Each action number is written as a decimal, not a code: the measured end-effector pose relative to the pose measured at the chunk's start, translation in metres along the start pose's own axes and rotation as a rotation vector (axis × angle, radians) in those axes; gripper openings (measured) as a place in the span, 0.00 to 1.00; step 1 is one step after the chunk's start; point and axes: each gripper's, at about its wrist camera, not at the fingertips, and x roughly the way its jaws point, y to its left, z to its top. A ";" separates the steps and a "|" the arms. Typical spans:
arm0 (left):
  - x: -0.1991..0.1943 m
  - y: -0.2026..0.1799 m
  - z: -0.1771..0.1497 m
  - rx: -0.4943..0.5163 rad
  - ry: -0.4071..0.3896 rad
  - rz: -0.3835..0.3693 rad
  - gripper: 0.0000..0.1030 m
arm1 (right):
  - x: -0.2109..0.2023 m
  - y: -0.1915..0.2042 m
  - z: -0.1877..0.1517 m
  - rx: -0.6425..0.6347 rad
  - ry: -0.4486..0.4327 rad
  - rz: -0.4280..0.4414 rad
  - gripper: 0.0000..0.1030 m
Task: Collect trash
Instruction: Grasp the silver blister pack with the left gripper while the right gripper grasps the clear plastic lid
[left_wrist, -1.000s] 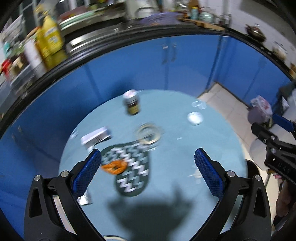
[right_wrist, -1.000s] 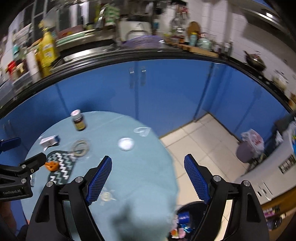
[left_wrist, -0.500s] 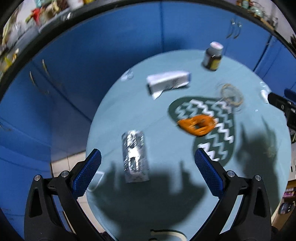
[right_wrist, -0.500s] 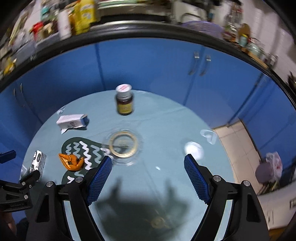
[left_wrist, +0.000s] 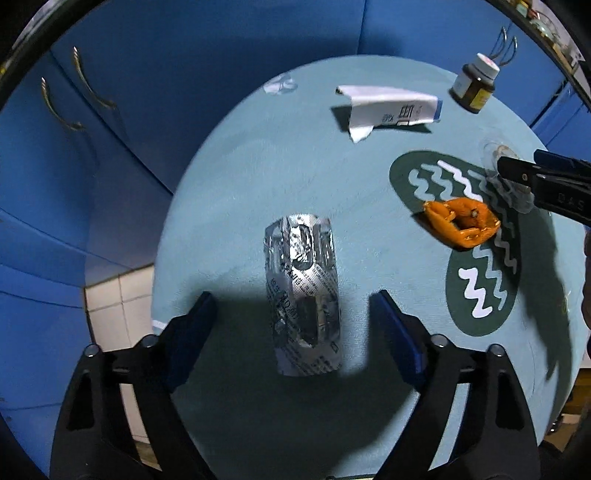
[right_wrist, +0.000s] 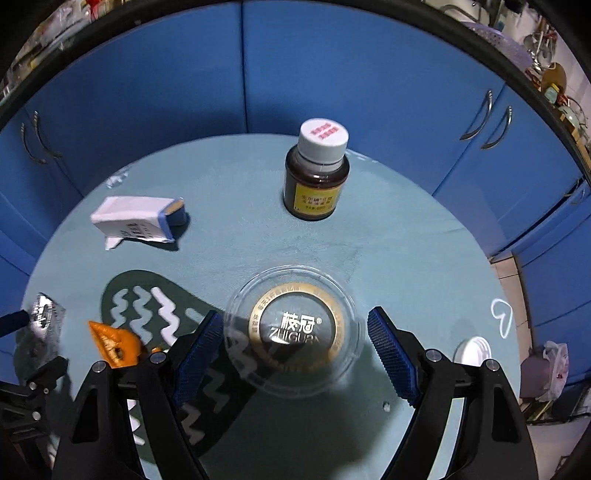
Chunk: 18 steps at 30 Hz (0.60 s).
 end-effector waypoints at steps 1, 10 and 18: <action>0.000 0.002 0.001 -0.004 -0.011 -0.003 0.81 | 0.002 0.000 0.002 0.003 0.000 0.010 0.76; 0.005 0.001 0.011 0.005 -0.022 -0.016 0.65 | 0.015 0.004 0.007 -0.040 0.035 0.025 0.91; -0.002 0.006 0.014 -0.015 -0.027 -0.023 0.36 | 0.011 0.006 0.001 -0.042 0.005 -0.026 0.82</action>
